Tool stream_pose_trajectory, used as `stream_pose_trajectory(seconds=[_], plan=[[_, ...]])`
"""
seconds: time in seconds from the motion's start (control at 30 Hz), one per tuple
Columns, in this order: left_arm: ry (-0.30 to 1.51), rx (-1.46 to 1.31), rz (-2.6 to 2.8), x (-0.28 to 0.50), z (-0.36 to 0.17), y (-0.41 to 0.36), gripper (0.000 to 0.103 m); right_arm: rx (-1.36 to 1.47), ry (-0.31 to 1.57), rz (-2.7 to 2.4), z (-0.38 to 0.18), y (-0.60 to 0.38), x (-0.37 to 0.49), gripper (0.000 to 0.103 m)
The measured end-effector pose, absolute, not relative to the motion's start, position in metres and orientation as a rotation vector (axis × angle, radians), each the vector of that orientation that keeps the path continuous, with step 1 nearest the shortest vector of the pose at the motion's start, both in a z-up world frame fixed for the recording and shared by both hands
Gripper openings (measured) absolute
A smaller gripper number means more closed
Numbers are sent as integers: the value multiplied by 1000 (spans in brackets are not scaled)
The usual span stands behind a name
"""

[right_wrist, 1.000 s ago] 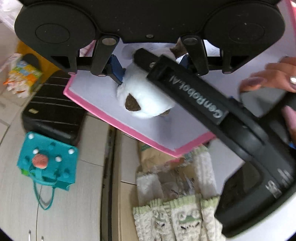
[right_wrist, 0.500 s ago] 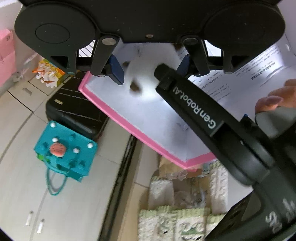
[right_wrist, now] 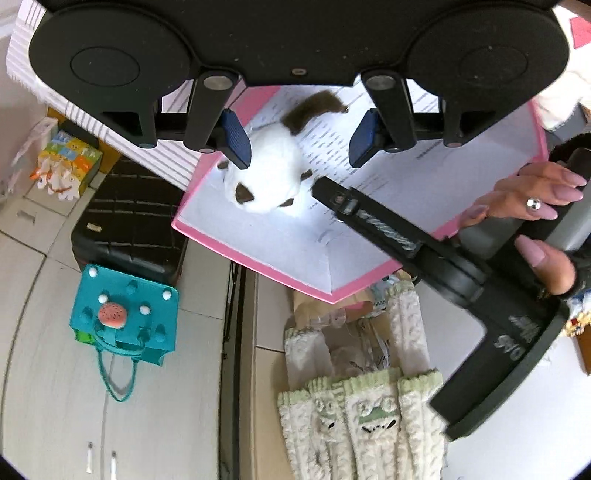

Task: Organize soft objects
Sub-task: 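Open the left gripper to drop the panda into the box, then move the left tool to the pink strawberry plush while the right tool approaches the green sponge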

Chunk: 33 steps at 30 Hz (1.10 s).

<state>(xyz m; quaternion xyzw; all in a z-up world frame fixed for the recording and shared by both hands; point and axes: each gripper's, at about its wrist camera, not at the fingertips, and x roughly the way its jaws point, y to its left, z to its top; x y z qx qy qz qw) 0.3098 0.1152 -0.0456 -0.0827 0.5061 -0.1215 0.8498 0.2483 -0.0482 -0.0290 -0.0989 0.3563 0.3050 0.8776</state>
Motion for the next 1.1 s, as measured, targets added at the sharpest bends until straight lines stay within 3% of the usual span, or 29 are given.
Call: stream_pose_trajectory(seconds=[0.5,1.1], plan=[[1014,10,-227,221,27,108,69,-122,726,675,33,-92,177,63],[896,244,-269,111,66,61,83,-149,640,712,47,-129,74,68]])
